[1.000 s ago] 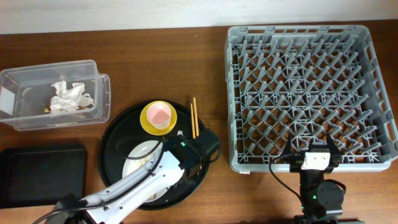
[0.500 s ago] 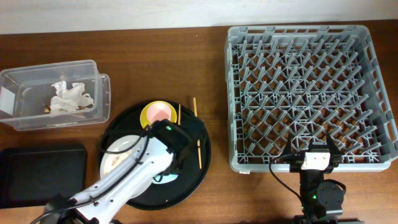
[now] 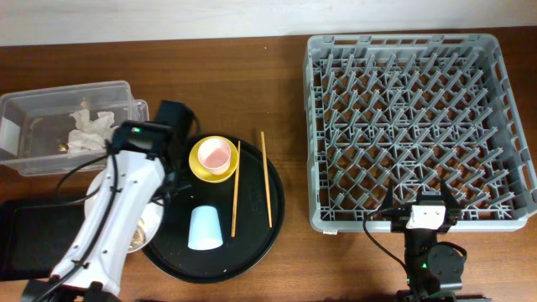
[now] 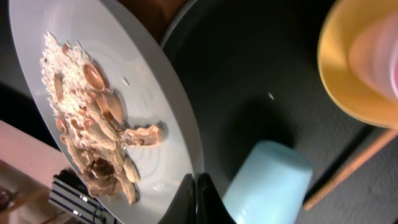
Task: Sort waste into correct bins and load items into the dishwasher rack
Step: 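Lift the white plate and carry it over the black tray, then tilt the plate with the left gripper to dump scraps onto black tray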
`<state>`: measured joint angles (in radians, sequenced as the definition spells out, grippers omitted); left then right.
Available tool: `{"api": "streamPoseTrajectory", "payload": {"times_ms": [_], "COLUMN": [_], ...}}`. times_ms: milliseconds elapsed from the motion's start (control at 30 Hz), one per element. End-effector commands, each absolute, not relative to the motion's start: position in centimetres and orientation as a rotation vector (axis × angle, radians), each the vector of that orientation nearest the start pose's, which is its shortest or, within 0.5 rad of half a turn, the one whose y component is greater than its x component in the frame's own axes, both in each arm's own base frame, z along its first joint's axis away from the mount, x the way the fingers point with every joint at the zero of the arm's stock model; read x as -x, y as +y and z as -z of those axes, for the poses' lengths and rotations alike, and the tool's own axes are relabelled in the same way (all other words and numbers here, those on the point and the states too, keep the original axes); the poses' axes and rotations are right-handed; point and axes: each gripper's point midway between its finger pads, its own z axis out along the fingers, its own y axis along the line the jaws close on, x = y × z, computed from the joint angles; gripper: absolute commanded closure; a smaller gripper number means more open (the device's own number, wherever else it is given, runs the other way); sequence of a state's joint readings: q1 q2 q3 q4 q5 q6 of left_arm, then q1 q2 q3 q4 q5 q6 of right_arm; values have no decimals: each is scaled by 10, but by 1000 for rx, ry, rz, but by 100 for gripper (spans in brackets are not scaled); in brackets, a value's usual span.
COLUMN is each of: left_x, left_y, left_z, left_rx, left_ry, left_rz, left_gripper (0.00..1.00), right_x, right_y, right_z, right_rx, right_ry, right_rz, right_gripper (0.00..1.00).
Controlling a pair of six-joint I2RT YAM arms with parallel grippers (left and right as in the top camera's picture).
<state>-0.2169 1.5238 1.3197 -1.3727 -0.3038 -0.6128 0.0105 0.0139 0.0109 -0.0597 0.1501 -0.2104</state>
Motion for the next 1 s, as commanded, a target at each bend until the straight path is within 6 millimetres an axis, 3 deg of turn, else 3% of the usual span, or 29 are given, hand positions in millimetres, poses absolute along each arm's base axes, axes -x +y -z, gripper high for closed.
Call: {"api": "streamPoseTrajectory", "payload": {"times_ms": [0,100,167,367,533,733,867,967], "left_x": [-281,-293,-302,-328,-340,-324,-308,-295], "left_y": [26,52,84,152,178,208,221,230], "left_z": [-161,-163,-168,-183,-190,-200,-223,-236], "left_rx": [689,800,904,1145,1228,1366,1388,1391], "left_ry": [2835,2760,2677,2397,2275,2125,1954,1857], "left_rz": [-413,-395,-389,-288,-68,376,715,842], "left_gripper": [99,99,99,99,99,99,99,99], "right_x": [-244,-244,-244,-244,-244,-244,-244,-244], "right_y": [-27,-27,-27,-27,-27,-27,-27,-27], "right_z": [-158,-158,-158,-158,-158,-158,-158,-158], "right_rx": [48,48,48,48,48,48,48,48], "right_ry": [1645,1645,1645,1645,1645,1645,1645,1645], "right_rz": [292,292,292,292,292,292,292,292], "right_gripper": [2,2,2,2,2,2,2,1]}}
